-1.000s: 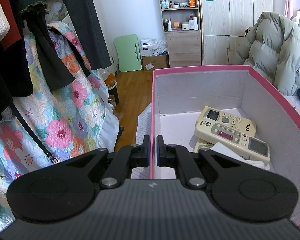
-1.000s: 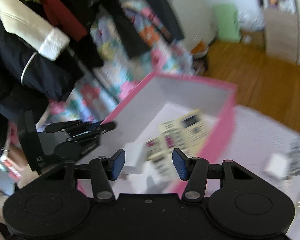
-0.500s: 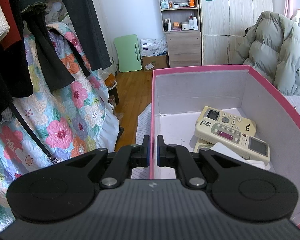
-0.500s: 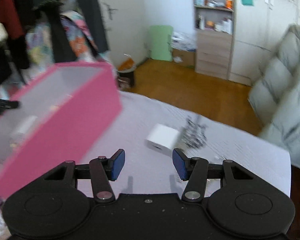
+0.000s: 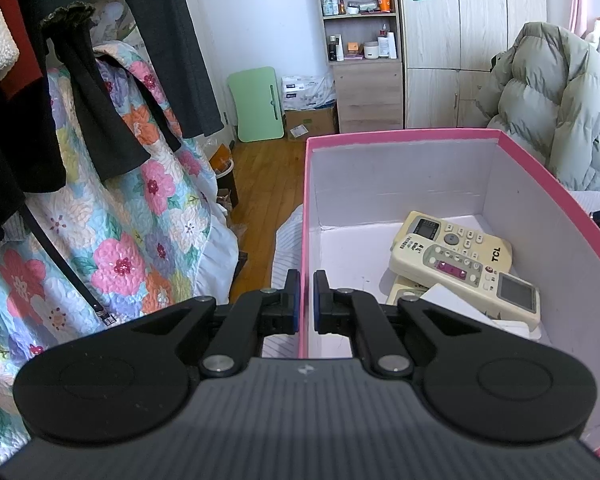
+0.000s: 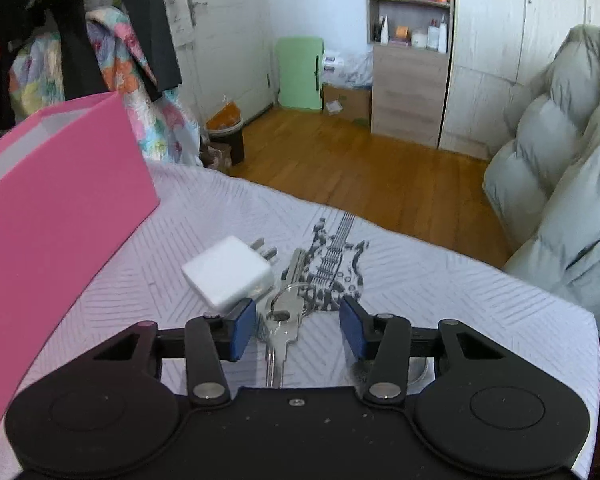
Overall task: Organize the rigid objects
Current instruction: 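Move right tool back toward the keys on the table, then grasp the keys by their ring with right tool and lift, then lower the keys into the pink box and open right tool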
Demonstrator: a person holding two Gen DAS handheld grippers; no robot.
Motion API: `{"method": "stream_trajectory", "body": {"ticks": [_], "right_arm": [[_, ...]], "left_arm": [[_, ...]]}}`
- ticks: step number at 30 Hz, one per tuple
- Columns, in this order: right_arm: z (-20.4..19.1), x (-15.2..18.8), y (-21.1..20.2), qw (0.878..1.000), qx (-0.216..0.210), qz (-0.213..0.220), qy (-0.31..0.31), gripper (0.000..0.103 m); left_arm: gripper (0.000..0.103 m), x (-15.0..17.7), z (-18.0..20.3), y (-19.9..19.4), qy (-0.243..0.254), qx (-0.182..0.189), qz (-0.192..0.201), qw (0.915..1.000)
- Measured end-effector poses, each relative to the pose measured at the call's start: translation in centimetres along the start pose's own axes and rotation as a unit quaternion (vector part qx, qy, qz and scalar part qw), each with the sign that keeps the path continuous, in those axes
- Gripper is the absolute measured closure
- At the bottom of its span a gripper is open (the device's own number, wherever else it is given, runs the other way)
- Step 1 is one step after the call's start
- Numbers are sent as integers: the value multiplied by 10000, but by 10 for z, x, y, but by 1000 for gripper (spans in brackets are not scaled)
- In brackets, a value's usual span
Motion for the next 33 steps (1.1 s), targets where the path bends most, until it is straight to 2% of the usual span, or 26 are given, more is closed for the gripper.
{"method": "stream_trajectory", "body": {"ticks": [2,5,9,18,21,29,31,33], "right_arm": [[-3,-1,1,9999,-121,25,-67,73],[-7,-1,-5,9997,-227,97,76,73],[-16,-4,-26,9980,-323,528,124,74],[-68,-30,-93,9887,-577,1324,-403,74],[-88,-45,-107,9889,-543,1308,-442,74],[-154,-76,-131,9739,-1439,1549,-831,74],[-168,-80,-129,9730,-1356,1568,-1014,74],[-180,-82,-123,9715,-1519,1545,-966,74]], "left_arm": [[98,0,1,0,-7,-3,-8,10000],[98,0,1,0,-13,5,-10,10000],[98,0,0,1,-18,1,-1,10000],[98,0,1,1,-8,1,-3,10000],[98,0,1,1,-1,-1,-9,10000],[98,-1,1,-1,-19,-8,42,10000],[98,-2,0,-1,-45,15,48,10000],[98,-2,1,-1,-30,14,49,10000]]}}
Point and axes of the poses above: each gripper's, at about its wrist camera, not at the fingertips, and y roughly the way its jaws point, z to its right, x to its underside, the point moved 7 cm from there along y, roughly the way its jaws point, and after that the axes turned 2 degrees about -x, right-handed, at the moved point
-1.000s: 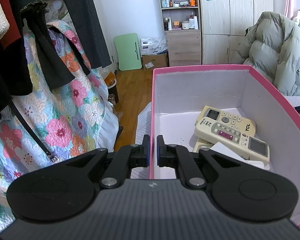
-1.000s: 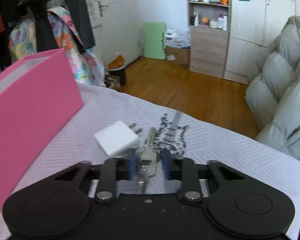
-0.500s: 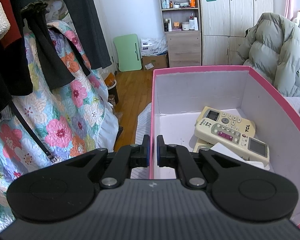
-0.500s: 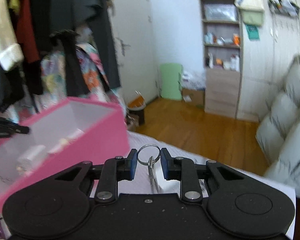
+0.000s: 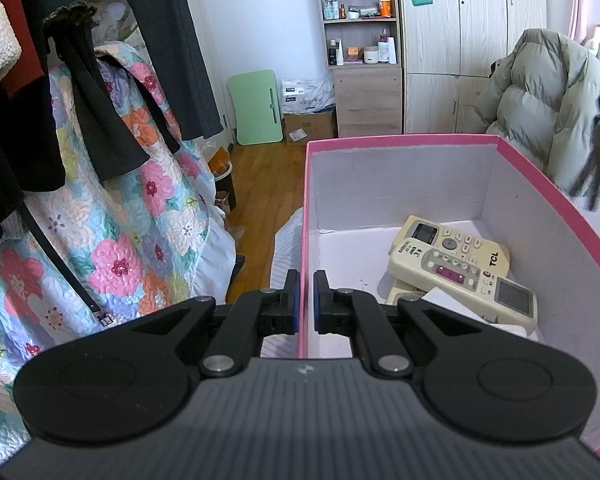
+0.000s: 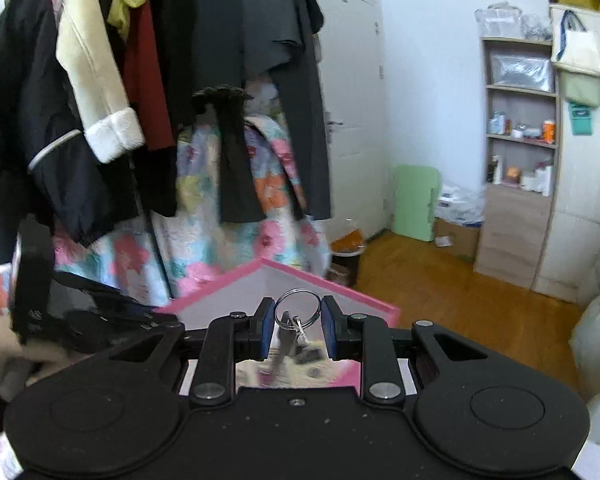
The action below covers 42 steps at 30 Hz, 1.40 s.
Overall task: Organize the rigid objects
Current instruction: 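Lower the keys into the pink box and open right tool, then move right tool back to the white square charger on the table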
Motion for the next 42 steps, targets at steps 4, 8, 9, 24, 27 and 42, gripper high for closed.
{"method": "stream_trajectory", "body": {"ticks": [4,8,9,24,27,42], "right_arm": [[-16,7,30,9994,-172,-298,82,74],[-19,21,60,9974,-237,-663,157,73],[-18,23,66,9969,-243,-723,194,73],[56,24,-19,9905,890,-379,974,39],[86,39,-39,9812,1354,-564,1254,38],[143,125,-48,9462,1367,-1377,2589,35]], "left_arm": [[98,0,0,-1,23,-24,9,10000],[98,1,1,-1,19,-16,4,10000],[98,1,1,-1,30,-20,4,10000],[98,2,2,-2,-21,51,59,10000],[98,2,1,-2,-2,45,59,10000],[98,0,2,-2,49,12,43,10000]]}}
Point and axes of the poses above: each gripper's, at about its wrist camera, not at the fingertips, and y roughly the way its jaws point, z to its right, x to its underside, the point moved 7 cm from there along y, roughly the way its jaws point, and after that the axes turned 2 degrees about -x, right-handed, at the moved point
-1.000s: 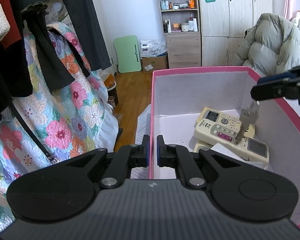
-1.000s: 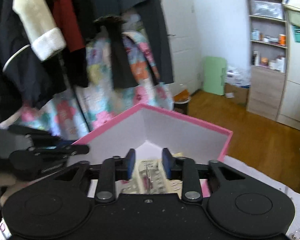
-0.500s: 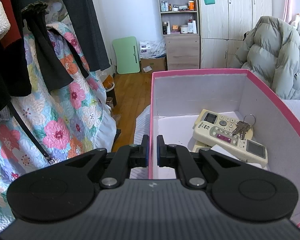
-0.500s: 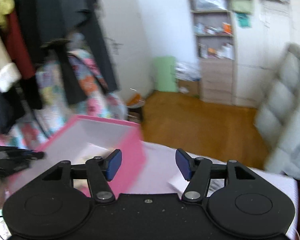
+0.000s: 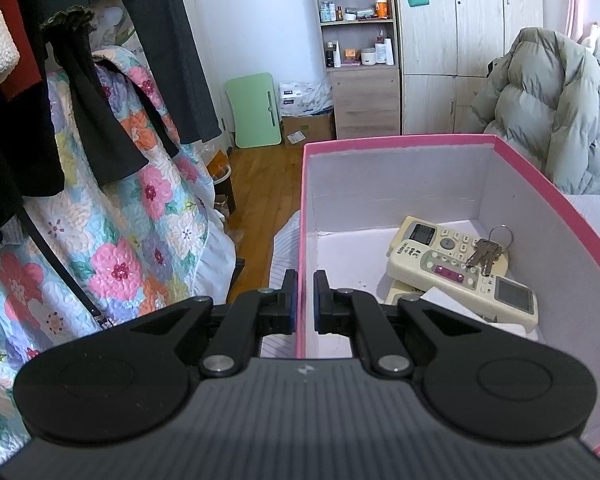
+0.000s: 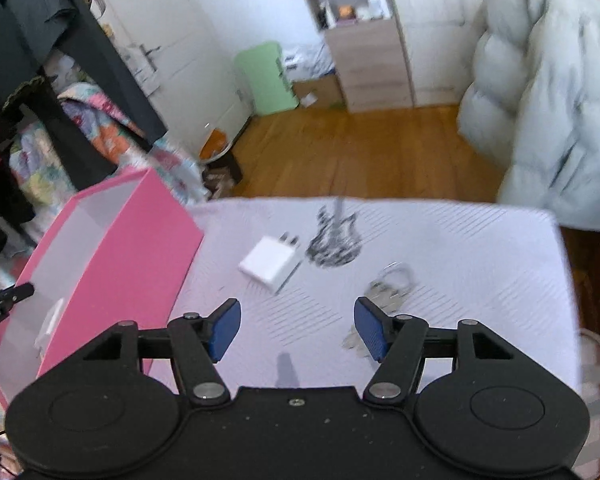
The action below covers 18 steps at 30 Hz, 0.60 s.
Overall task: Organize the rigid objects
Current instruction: 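Move right tool back to the white square charger on the table, then grasp the white square charger with right tool and lift it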
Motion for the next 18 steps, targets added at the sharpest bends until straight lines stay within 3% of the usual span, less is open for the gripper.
{"method": "stream_trajectory", "body": {"ticks": [5,14,18], "right_arm": [[-15,-2,43,9989,-332,-324,-7,32],[-33,-17,97,9981,62,-577,-229,32],[-49,-21,113,9980,221,-484,-346,21]], "left_arm": [[98,0,1,0,11,2,-19,10000],[98,1,2,0,24,-58,33,10000],[98,2,1,-1,-26,-74,28,10000]]}}
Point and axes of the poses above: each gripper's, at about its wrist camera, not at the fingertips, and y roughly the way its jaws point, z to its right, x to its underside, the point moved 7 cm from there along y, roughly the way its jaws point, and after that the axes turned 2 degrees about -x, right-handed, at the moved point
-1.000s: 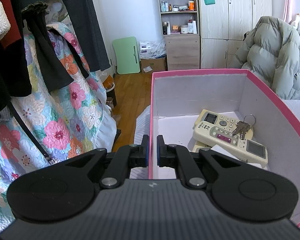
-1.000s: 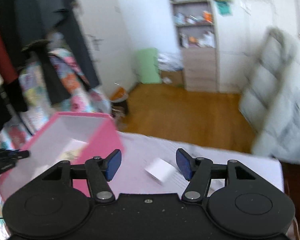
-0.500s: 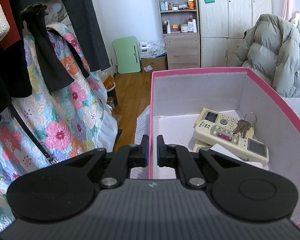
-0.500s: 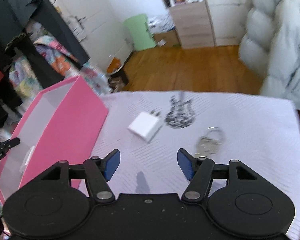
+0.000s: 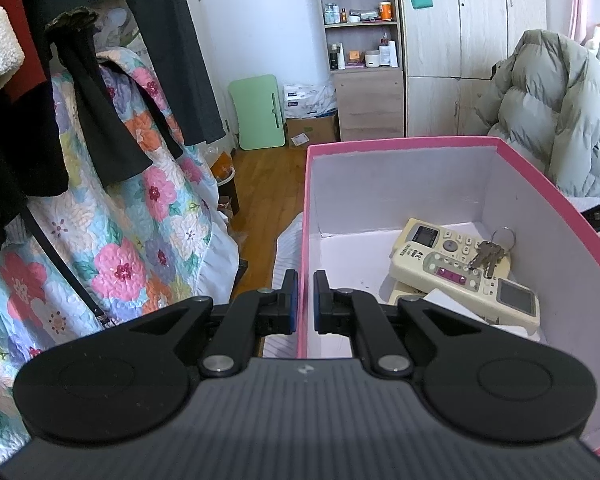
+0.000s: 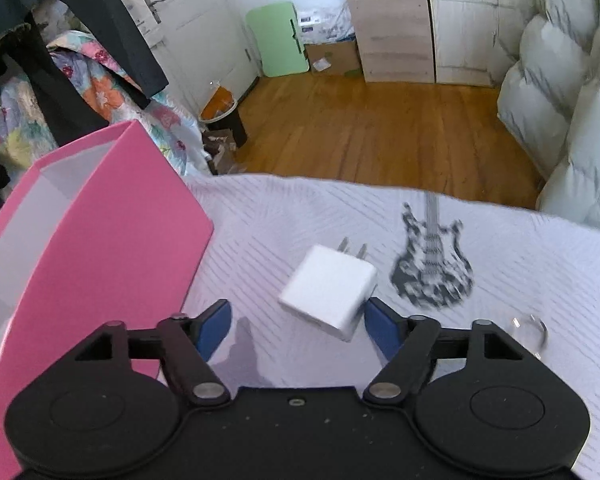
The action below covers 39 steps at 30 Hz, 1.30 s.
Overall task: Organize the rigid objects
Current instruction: 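Grasp the white square charger with right tool and lift it, then lower the white charger into the pink box and open right tool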
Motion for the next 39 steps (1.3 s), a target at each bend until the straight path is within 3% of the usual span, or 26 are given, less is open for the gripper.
{"method": "stream_trajectory", "body": {"ticks": [7,8,10,12,16,18,24,29,32,37,39], "right_arm": [[-6,-4,6,9980,393,239,-425,21],[-5,-5,7,9974,462,281,-478,24],[-3,-5,6,9945,724,392,-644,48],[-2,-6,1,9922,880,474,-746,52],[-16,-8,-37,9916,622,893,-705,56],[-30,-11,-61,9893,477,1094,-842,73],[-64,-19,-91,9890,-17,1015,-1073,74],[-78,-22,-104,9863,-130,1231,-1095,74],[-97,-26,-118,9838,-419,1303,-1156,74],[-142,-39,-114,9802,-1151,899,-1340,74],[-162,-45,-96,9782,-1512,446,-1350,74]], "left_arm": [[98,0,3,1,63,31,-40,10000],[98,-1,3,1,41,41,-41,10000],[98,-1,3,0,8,47,-28,10000],[98,-2,4,0,17,37,-28,10000],[98,-2,2,0,23,62,-27,10000],[98,-2,2,0,9,66,-22,10000],[98,-1,-1,-1,-39,107,14,9999],[98,-2,-2,-1,-43,130,40,9999],[98,-2,-1,-1,-54,144,53,9999],[98,-1,-1,0,-42,141,30,9999],[97,-1,1,0,30,126,22,9999]]}}
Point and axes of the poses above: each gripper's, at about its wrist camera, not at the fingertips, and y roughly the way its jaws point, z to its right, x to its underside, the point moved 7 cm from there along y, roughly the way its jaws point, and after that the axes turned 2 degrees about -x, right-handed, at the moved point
